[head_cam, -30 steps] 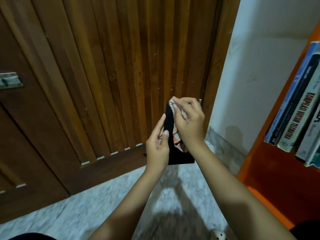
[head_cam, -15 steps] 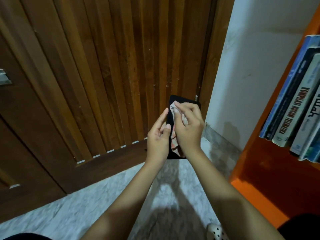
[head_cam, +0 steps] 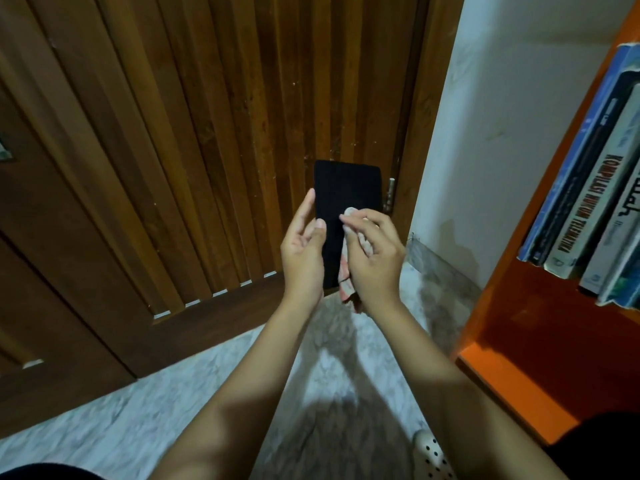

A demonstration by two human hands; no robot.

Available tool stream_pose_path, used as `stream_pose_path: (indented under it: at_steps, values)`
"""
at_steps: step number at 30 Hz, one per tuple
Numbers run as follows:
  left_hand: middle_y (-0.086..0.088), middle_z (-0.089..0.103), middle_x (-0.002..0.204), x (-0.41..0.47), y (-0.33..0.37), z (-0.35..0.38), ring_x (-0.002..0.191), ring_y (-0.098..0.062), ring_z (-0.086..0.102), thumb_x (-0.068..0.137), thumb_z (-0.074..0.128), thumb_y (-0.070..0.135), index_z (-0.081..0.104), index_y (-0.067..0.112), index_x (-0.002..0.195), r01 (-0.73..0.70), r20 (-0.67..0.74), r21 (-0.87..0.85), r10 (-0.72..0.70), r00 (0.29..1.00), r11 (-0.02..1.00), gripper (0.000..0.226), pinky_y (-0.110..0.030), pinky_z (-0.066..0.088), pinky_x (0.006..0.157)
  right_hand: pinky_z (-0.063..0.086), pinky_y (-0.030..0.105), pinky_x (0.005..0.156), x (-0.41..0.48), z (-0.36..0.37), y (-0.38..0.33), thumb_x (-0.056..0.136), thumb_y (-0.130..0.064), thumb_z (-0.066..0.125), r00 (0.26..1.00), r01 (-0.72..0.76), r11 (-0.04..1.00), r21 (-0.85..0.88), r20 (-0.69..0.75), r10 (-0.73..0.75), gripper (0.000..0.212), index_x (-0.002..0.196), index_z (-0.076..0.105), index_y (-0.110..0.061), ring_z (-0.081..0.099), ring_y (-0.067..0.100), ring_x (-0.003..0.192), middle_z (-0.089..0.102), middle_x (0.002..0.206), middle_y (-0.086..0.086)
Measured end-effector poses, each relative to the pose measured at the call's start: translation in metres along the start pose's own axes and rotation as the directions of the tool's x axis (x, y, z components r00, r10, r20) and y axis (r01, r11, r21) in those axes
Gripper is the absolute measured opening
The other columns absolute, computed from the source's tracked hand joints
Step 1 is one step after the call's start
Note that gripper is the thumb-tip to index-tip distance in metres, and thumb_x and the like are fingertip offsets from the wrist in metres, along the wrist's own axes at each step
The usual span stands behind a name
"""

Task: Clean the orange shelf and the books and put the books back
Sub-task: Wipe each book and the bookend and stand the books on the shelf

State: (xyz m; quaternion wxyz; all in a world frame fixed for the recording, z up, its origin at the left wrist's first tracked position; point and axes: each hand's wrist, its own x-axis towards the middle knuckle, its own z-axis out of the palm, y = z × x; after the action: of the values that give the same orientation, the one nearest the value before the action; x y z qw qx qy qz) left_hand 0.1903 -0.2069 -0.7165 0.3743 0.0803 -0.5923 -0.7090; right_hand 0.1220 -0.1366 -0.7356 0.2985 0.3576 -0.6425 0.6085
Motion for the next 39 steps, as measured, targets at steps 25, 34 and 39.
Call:
stream_pose_path:
  at_steps: [25, 34, 39]
  values:
    - [-0.001, 0.052, 0.139, 0.013, 0.004, -0.018, 0.131, -0.021, 0.046, 0.094, 0.052, 0.008, 0.061, 0.039, 0.114, 0.073, -0.173, -0.278, -0.125, 0.977, 0.958, 0.038, -0.047, 0.033, 0.112, 0.044, 0.010, 0.087, -0.030, -0.016, 0.009, 0.085, 0.002, 0.061, 0.987, -0.154, 0.987, 0.036, 0.053, 0.152, 0.026, 0.109, 0.067, -0.005, 0.058, 0.010, 0.099, 0.062, 0.106, 0.006]
    - [-0.003, 0.059, 0.131, 0.018, 0.012, -0.025, 0.115, -0.026, 0.060, 0.098, 0.046, 0.008, 0.055, 0.034, 0.120, 0.136, -0.246, -0.396, -0.247, 0.937, 0.908, 0.035, -0.051, 0.047, 0.098, 0.041, 0.009, 0.091, -0.041, -0.021, 0.012, 0.085, -0.003, 0.063, 0.980, -0.183, 0.983, 0.023, 0.087, 0.181, 0.027, 0.111, 0.066, -0.008, 0.054, 0.008, 0.104, 0.058, 0.112, 0.009]
    - [-0.001, 0.058, 0.132, 0.024, 0.012, -0.032, 0.114, -0.025, 0.061, 0.098, 0.044, 0.007, 0.051, 0.029, 0.131, 0.162, -0.239, -0.419, -0.281, 0.930, 0.893, 0.040, -0.053, 0.048, 0.097, 0.042, 0.014, 0.099, -0.041, -0.031, 0.018, 0.089, -0.013, 0.061, 0.888, -0.434, 0.898, 0.076, 0.206, 0.411, 0.040, 0.125, 0.053, -0.028, 0.050, 0.005, 0.119, 0.054, 0.130, -0.002]
